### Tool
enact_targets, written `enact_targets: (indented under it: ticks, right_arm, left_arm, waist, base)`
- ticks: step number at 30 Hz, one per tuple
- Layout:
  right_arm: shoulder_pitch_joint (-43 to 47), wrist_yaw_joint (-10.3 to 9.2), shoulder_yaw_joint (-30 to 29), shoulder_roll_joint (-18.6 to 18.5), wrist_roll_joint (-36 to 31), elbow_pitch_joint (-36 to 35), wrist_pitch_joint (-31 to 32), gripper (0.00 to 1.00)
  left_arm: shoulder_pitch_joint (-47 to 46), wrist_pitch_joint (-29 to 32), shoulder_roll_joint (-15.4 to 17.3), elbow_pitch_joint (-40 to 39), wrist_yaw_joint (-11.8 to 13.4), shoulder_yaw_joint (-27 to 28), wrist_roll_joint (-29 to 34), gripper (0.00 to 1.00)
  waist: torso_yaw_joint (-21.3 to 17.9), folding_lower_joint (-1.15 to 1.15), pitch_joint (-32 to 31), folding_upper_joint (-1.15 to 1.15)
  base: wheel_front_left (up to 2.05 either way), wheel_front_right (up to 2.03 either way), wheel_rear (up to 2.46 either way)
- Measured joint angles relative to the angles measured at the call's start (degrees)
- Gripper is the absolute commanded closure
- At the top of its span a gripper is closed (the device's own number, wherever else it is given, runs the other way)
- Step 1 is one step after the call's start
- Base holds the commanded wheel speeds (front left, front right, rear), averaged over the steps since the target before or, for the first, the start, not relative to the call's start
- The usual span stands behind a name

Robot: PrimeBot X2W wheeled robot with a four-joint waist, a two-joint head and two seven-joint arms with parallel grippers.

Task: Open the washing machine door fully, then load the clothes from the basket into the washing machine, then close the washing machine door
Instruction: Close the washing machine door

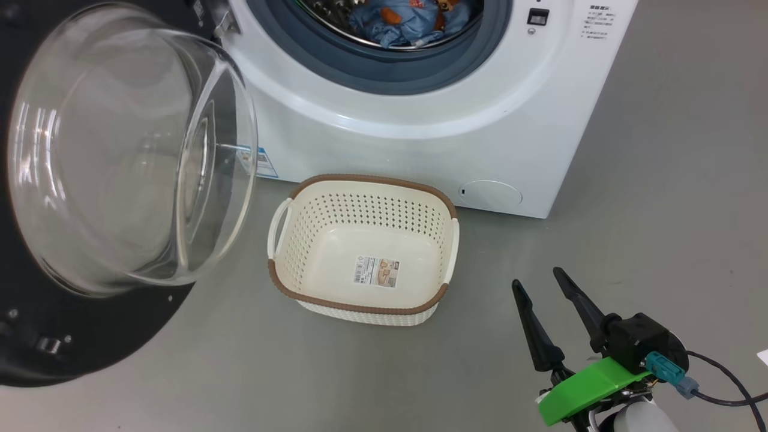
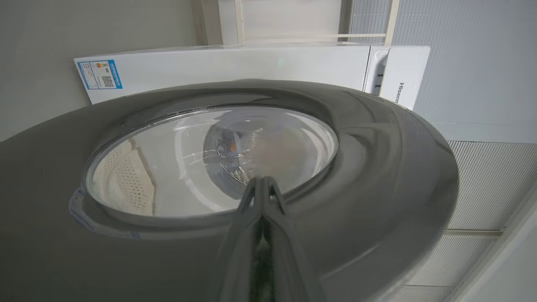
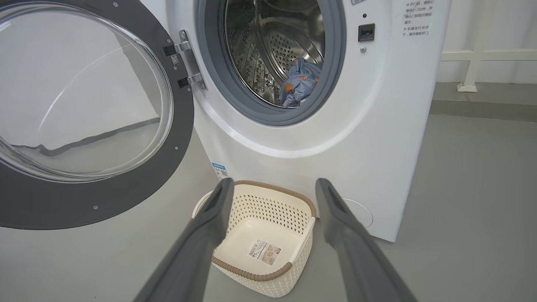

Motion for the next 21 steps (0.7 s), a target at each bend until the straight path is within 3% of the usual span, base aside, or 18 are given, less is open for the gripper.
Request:
enact_targets:
  ticks: [10, 21]
  right_arm:
    - [-0.06, 0.0, -0.03, 0.0, 0.89, -0.8, 0.0, 0.0]
    - [0.15, 0.0, -0.03, 0.0, 1.46, -2.43, 0.0, 0.0]
  left_arm:
    - [7.43, 12.1, -2.32, -8.55, 1.21, 1.97, -6.16, 1.0]
    - [18.02, 16.18, -9.42, -28.02, 6.15, 3.3, -10.58, 1.0]
  waist:
    - [-3.4, 0.0, -0.41, 0.0]
    - [-9.05, 0.0, -0.85, 0.0]
  base:
    - [0.0, 0.0, 0.0]
    - [0.0, 0.0, 0.0]
